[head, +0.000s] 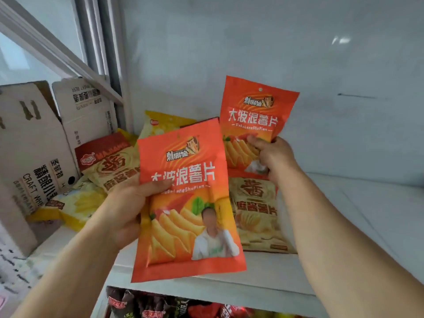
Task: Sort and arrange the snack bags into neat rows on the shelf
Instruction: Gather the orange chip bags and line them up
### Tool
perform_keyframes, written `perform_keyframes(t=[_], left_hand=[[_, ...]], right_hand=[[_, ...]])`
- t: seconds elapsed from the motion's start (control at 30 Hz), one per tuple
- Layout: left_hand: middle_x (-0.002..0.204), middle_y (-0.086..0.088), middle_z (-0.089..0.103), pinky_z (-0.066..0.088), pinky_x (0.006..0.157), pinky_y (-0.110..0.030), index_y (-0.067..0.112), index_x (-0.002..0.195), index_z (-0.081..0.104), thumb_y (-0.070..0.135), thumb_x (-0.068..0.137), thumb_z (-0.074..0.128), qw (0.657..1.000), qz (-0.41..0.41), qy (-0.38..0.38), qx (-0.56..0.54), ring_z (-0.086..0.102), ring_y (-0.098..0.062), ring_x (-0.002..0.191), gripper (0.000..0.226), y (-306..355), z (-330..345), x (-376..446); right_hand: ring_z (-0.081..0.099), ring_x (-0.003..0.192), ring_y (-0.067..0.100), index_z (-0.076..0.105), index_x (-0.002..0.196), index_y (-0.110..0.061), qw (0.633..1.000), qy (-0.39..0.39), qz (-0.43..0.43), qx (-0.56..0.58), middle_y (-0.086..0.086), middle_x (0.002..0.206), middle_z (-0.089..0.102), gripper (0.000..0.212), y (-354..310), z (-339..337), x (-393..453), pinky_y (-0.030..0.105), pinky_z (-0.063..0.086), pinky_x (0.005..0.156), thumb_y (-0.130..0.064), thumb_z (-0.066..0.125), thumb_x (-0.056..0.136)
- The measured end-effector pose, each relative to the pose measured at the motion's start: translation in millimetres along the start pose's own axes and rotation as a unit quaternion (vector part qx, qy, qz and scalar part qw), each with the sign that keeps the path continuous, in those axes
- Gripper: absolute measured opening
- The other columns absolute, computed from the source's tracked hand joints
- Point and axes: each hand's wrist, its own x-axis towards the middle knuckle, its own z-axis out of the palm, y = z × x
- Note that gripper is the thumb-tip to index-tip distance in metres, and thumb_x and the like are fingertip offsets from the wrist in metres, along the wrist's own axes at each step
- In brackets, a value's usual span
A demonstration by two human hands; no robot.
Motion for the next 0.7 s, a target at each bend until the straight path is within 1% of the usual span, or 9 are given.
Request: perform_keyframes(t=[0.07, 0.13, 0.23, 0.37, 0.5, 0.53, 0.63, 0.67, 0.7], left_hand=[[0.104, -0.021, 0.075, 0.063, 0.061, -0.042, 0.000, 0.113, 0.069, 0.003, 0.089, 0.062, 1.000, -0.009, -0.022, -0.009, 0.076, -0.030, 0.076, 0.026, -15.2, 26.2, -2.6], [0.104, -0.021, 0.075, 0.063, 0.062, -0.042, -0.002, 0.114, 0.068, 0.002, 0.091, 0.060, 0.999, -0.008, -0.036, -0.005, 0.076, -0.030, 0.077, 0.024, -34.2, 58.2, -5.5], [0.103, -0.020, 0.076, 0.062, 0.060, -0.040, 0.000, 0.117, 0.066, 0.000, 0.095, 0.056, 0.998, -0.002, -0.059, 0.019, 0.076, -0.030, 0.078, 0.024, -64.6, 111.7, -12.5], [0.100, -0.019, 0.076, 0.061, 0.058, -0.040, -0.001, 0.116, 0.066, 0.002, 0.094, 0.060, 0.995, -0.036, -0.082, 0.044, 0.076, -0.032, 0.078, 0.024, -105.7, 186.7, -24.5], [0.099, -0.019, 0.077, 0.062, 0.059, -0.043, 0.002, 0.112, 0.068, 0.005, 0.092, 0.064, 0.990, -0.069, -0.105, 0.061, 0.076, -0.031, 0.076, 0.021, -149.8, 264.4, -45.4], [0.100, -0.019, 0.077, 0.063, 0.061, -0.045, 0.002, 0.112, 0.068, 0.006, 0.092, 0.064, 0.989, -0.076, -0.114, 0.062, 0.076, -0.031, 0.077, 0.021, -159.7, 281.9, -49.9], [0.104, -0.020, 0.076, 0.063, 0.071, -0.049, 0.002, 0.118, 0.067, 0.011, 0.091, 0.066, 0.985, -0.090, -0.126, 0.069, 0.075, -0.034, 0.087, 0.029, -187.3, 330.1, -59.2], [0.103, -0.019, 0.076, 0.062, 0.072, -0.049, 0.002, 0.119, 0.067, 0.012, 0.091, 0.067, 0.985, -0.095, -0.126, 0.072, 0.075, -0.034, 0.087, 0.030, -195.7, 344.2, -62.6], [0.102, -0.019, 0.076, 0.062, 0.073, -0.049, 0.002, 0.118, 0.067, 0.013, 0.091, 0.068, 0.984, -0.103, -0.127, 0.076, 0.075, -0.034, 0.087, 0.030, -203.0, 356.9, -66.5]], right_hand=[[0.075, 0.082, 0.027, 0.070, 0.092, -0.017, 1.000, 0.010, 0.021, -0.002, 0.004, 0.090, 0.077, 0.022, 7.3, -37.2, -3.7, 0.051, 0.061, 0.079, -0.025, 0.084, 0.077], [0.075, 0.079, 0.025, 0.069, 0.088, -0.018, 0.999, 0.023, 0.031, -0.016, 0.002, 0.087, 0.077, 0.020, 16.2, -79.2, -10.8, 0.047, 0.061, 0.081, -0.025, 0.084, 0.076], [0.076, 0.080, 0.023, 0.072, 0.090, -0.018, 0.998, 0.043, 0.034, -0.034, 0.000, 0.087, 0.078, 0.025, 30.8, -150.1, -24.8, 0.045, 0.060, 0.085, -0.030, 0.086, 0.072], [0.075, 0.083, 0.025, 0.072, 0.091, -0.018, 0.995, 0.076, 0.038, -0.044, 0.001, 0.089, 0.078, 0.030, 44.5, -250.6, -45.9, 0.046, 0.058, 0.087, -0.031, 0.088, 0.069], [0.074, 0.082, 0.025, 0.071, 0.092, -0.017, 0.992, 0.099, 0.045, -0.061, 0.003, 0.092, 0.077, 0.028, 52.3, -339.3, -66.3, 0.044, 0.059, 0.086, -0.031, 0.086, 0.073], [0.074, 0.082, 0.025, 0.071, 0.094, -0.017, 0.992, 0.104, 0.041, -0.063, 0.004, 0.094, 0.077, 0.027, 55.1, -360.3, -69.6, 0.041, 0.060, 0.085, -0.030, 0.085, 0.074], [0.069, 0.076, 0.016, 0.069, 0.096, -0.022, 0.989, 0.121, 0.029, -0.081, -0.001, 0.094, 0.075, 0.023, 58.6, -419.8, -79.7, 0.022, 0.057, 0.072, -0.030, 0.082, 0.079], [0.069, 0.079, 0.016, 0.069, 0.099, -0.023, 0.988, 0.127, 0.028, -0.086, -0.002, 0.097, 0.075, 0.027, 61.3, -438.3, -81.4, 0.024, 0.056, 0.075, -0.032, 0.083, 0.077], [0.070, 0.084, 0.019, 0.071, 0.103, -0.022, 0.987, 0.133, 0.029, -0.087, -0.002, 0.100, 0.075, 0.035, 63.4, -455.0, -82.1, 0.031, 0.056, 0.082, -0.036, 0.085, 0.074]])
